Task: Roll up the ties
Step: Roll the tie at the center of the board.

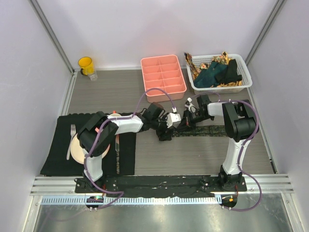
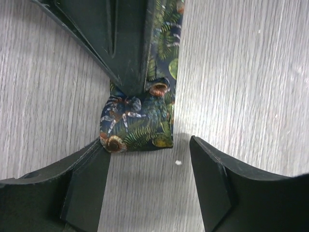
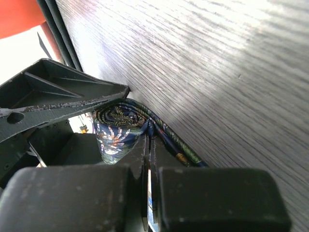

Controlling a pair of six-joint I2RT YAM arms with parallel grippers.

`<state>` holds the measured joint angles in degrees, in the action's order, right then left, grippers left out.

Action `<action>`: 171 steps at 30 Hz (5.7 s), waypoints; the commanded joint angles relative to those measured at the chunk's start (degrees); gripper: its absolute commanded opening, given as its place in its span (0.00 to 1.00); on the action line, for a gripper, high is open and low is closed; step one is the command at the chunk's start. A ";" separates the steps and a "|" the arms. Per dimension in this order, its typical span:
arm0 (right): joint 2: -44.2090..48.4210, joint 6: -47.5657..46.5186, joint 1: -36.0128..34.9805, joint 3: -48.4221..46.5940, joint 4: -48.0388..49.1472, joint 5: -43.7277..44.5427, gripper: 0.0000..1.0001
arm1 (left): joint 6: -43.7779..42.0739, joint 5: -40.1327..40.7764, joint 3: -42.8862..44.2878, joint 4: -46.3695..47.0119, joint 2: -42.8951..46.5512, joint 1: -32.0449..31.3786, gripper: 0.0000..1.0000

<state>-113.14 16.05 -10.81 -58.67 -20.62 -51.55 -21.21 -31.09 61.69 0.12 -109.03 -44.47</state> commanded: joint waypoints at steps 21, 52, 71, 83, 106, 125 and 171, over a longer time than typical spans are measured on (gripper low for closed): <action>4.68 -6.04 0.53 -6.63 -16.03 -5.30 0.60 | -11.48 7.35 -3.68 -5.92 -1.53 -3.25 0.24; -6.56 -16.76 1.49 -4.52 -12.95 12.53 0.01 | -0.94 -4.50 0.71 1.99 -0.12 -0.71 0.75; -8.67 -19.83 1.49 -8.47 -19.46 9.72 0.01 | -14.54 4.72 12.30 -12.85 -4.69 -4.49 0.73; -5.25 -18.43 1.23 -10.23 -20.60 5.41 0.02 | -15.27 1.82 15.30 -20.07 -8.12 -4.31 0.32; -6.92 -17.72 5.62 -8.48 -21.92 13.32 0.41 | -2.52 4.19 11.61 -11.37 -4.78 -1.06 0.16; 2.14 -12.54 1.76 -11.72 -21.66 -3.56 0.46 | -6.39 6.13 16.00 -21.74 -10.85 -1.67 0.17; -9.64 -18.26 2.99 -12.16 -18.33 14.81 0.01 | -1.45 -1.79 19.70 -12.57 -11.64 -3.35 0.37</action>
<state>-119.39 -1.17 -5.17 -70.61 -46.81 -48.05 -21.45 -34.11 79.11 -5.93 -120.60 -47.42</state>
